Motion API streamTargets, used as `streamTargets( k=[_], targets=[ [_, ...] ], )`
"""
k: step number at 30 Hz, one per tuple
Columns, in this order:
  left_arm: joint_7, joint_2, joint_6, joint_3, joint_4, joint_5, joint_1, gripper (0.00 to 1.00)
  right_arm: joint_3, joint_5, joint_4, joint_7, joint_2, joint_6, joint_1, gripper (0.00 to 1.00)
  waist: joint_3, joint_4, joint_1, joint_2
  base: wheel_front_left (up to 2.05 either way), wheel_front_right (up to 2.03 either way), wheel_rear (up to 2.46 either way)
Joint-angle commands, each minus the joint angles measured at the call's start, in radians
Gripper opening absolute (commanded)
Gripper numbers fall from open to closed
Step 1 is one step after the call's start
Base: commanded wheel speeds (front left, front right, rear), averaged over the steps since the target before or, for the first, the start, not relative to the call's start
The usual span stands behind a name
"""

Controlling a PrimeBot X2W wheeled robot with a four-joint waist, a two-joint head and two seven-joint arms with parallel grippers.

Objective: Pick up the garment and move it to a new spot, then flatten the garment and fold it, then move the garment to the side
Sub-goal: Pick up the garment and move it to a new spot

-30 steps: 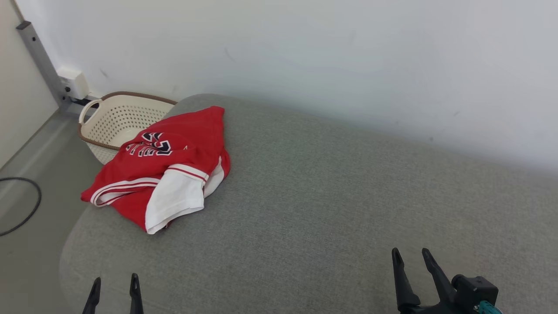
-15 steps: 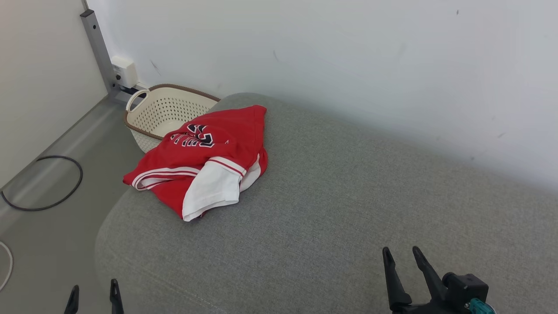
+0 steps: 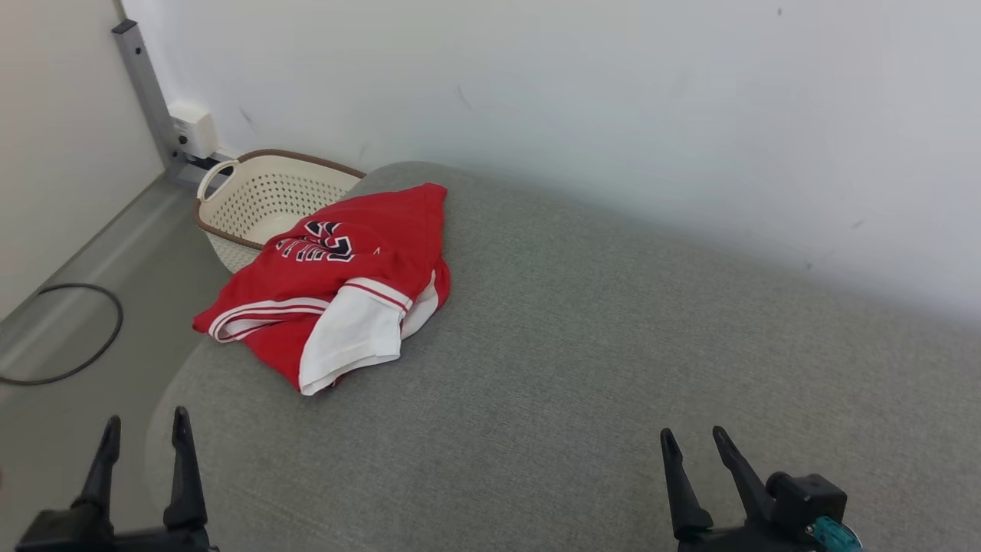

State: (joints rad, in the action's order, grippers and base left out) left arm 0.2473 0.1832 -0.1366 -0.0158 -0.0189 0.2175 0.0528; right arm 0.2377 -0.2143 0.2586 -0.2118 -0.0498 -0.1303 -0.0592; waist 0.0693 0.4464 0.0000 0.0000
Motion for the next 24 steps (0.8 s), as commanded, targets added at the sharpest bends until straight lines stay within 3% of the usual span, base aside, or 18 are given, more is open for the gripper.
streamTargets(
  k=[1, 14, 24],
  targets=[
    [-0.003, 0.012, 0.006, -0.003, -0.006, 0.010, 0.027, 1.00, 0.006, -0.003, -0.001, -0.001, -0.001, -0.001, -0.016, 1.00, -0.024, -0.047, 0.0000, 0.0000, 0.00, 0.00, 0.00],
    [-0.104, 0.119, 0.094, -0.043, -0.166, 0.100, 0.404, 1.00, 0.071, 0.004, -0.006, -0.011, -0.002, -0.001, -0.129, 1.00, -0.167, -0.320, 0.0000, 0.0000, 0.00, 0.00, 0.00],
    [-0.192, 0.218, 0.153, -0.064, -0.454, 0.145, 0.569, 1.00, 0.088, -0.011, 0.012, -0.036, -0.001, -0.001, -0.183, 1.00, -0.234, -0.460, 0.0000, 0.0000, 0.00, 0.00, 0.00]
  ],
)
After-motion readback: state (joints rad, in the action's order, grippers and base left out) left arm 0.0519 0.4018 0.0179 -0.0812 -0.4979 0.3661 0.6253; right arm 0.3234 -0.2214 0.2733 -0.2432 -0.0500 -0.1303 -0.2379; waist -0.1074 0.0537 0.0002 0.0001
